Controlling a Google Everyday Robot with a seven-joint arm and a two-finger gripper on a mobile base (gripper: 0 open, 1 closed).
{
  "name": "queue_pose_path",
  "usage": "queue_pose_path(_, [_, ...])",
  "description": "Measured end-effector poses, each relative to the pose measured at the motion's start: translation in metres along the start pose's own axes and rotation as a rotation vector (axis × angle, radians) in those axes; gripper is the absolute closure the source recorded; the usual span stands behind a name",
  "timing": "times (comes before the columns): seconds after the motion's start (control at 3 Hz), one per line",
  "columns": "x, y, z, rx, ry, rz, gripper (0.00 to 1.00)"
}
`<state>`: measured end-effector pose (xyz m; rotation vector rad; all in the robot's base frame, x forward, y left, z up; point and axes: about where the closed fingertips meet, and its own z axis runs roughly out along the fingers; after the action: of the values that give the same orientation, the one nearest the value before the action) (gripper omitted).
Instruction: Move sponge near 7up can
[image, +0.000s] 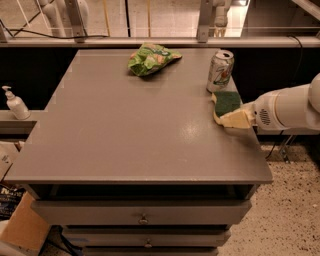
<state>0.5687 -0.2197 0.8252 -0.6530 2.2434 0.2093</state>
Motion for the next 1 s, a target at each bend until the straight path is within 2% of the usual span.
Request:
queue_pose_path(0.67, [-0.025, -0.006, 0.0, -0.011, -0.031, -0.027, 0.36])
queue_pose_path(1.0, [-0.033, -0.001, 0.005, -0.029, -0.035, -0.037, 0.13])
